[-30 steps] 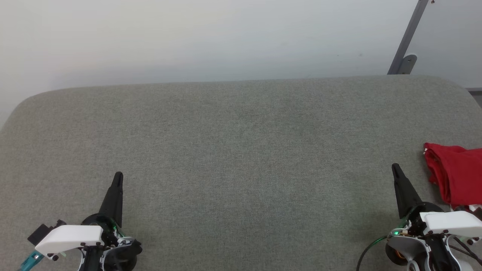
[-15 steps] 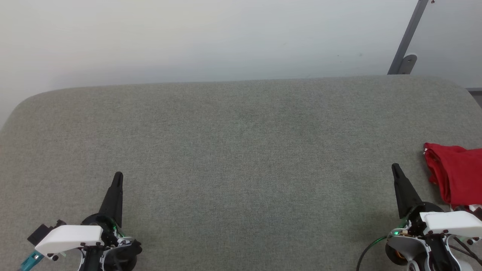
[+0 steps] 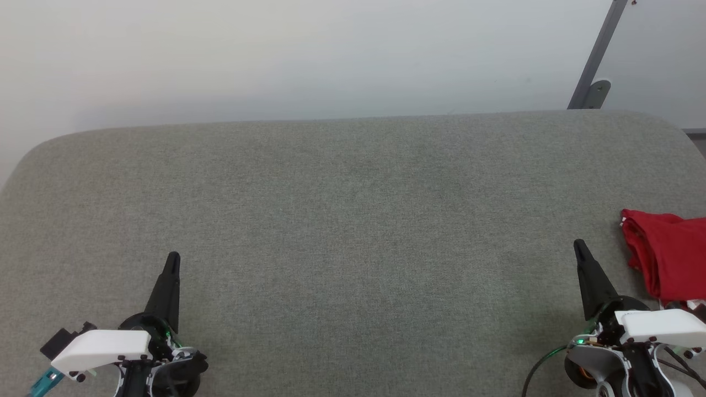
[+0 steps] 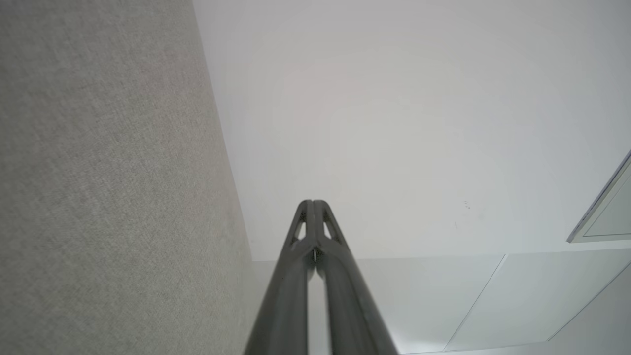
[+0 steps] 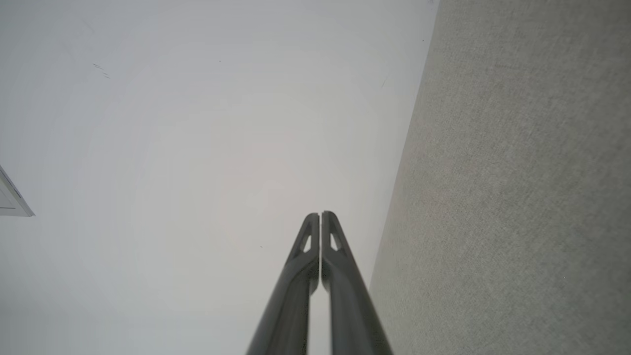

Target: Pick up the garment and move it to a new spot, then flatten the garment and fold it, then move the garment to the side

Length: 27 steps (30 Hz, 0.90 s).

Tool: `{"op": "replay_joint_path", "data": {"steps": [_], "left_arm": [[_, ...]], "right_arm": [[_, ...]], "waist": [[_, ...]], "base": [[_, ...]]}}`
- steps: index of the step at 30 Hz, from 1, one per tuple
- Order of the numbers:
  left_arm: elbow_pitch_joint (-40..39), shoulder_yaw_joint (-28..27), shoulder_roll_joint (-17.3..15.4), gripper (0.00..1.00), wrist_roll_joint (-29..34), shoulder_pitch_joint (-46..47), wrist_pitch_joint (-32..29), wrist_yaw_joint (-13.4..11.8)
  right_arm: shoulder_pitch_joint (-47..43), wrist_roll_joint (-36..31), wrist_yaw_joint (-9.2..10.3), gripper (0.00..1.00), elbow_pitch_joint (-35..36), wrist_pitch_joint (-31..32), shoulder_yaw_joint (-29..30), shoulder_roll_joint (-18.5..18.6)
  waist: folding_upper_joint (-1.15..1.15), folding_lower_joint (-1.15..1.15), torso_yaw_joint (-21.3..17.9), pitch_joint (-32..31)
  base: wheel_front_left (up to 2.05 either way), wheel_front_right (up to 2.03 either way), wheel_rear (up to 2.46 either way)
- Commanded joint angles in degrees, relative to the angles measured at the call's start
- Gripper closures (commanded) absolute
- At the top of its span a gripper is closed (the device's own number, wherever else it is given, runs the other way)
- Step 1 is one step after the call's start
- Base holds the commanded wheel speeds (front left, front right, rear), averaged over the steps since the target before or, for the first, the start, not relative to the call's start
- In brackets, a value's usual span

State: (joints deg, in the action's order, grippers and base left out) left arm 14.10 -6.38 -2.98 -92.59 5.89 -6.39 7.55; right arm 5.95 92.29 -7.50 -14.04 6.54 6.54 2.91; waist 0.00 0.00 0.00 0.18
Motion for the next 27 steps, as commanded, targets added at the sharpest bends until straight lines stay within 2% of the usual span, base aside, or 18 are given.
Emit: {"op": "replay_joint_path", "data": {"steps": [1,27], "left_arm": [[-0.03,-0.15,0.1,1.0,0.18,0.73,-0.32,-0.12],[-0.03,-0.21,0.12,1.0,0.25,0.74,-0.27,-0.12]], "right_arm": [[0.52,0.23,0.02,1.0,0.02,0.11,0.02,-0.06],[0.52,0.24,0.02,1.0,0.02,0.1,0.01,-0.06]], "waist": [[0.0,0.0,0.0,0.0],[0.0,0.0,0.0,0.0]], "base": [[0.0,0.0,0.0],[0.0,0.0,0.0]]}}
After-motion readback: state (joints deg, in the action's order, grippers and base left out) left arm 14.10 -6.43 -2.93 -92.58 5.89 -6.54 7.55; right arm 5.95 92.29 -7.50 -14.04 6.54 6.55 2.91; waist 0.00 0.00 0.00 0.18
